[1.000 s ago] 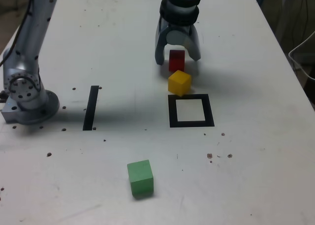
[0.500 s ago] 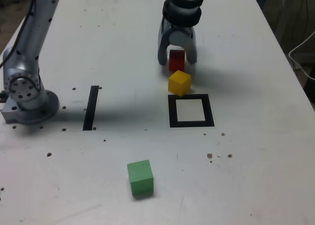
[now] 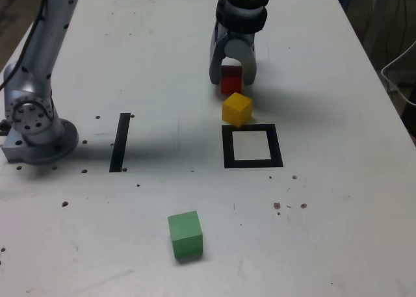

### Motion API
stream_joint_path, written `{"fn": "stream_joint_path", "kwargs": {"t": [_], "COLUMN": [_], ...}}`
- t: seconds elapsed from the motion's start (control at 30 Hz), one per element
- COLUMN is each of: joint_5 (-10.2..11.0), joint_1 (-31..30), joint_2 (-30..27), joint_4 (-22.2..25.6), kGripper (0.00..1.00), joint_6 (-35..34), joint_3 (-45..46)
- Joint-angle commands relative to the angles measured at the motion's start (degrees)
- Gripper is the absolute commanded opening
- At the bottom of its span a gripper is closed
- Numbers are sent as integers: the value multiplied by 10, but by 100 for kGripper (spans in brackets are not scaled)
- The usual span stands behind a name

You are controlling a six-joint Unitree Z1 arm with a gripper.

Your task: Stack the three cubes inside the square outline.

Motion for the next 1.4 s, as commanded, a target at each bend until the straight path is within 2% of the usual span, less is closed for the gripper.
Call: {"fn": "stream_joint_path", "kwargs": {"t": [0.0, 0.17, 0.3, 0.53, 0.7, 1.07, 1.37], "joint_5": [-2, -5, -5, -5, -5, 3, -14], "joint_1": [1, 0, -10, -53, -90, -174, -243], "joint_2": [-3, -16, -50, -121, -153, -164, -136], "joint_4": [1, 4, 12, 31, 42, 61, 59], "kGripper": [19, 19, 19, 19, 19, 19, 19], "joint_6": [3, 3, 3, -11, -48, -155, -231], "joint_3": [-3, -1, 2, 15, 20, 30, 29]}}
